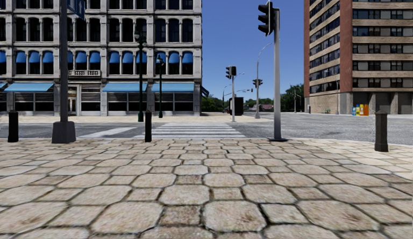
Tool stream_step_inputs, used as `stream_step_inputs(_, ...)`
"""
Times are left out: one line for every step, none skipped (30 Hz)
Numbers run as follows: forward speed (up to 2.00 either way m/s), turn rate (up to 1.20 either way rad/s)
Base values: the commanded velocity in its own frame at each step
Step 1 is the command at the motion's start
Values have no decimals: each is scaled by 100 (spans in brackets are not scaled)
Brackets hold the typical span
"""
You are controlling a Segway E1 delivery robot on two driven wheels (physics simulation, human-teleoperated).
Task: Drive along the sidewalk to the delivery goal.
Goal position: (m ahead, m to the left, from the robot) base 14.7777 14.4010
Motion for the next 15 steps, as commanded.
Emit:
stream_step_inputs(200, 29)
stream_step_inputs(200, 29)
stream_step_inputs(200, 29)
stream_step_inputs(200, 29)
stream_step_inputs(200, 29)
stream_step_inputs(200, 22)
stream_step_inputs(200, 0)
stream_step_inputs(200, 0)
stream_step_inputs(200, 0)
stream_step_inputs(200, 0)
stream_step_inputs(200, 0)
stream_step_inputs(200, 0)
stream_step_inputs(200, 0)
stream_step_inputs(200, 0)
stream_step_inputs(200, 0)
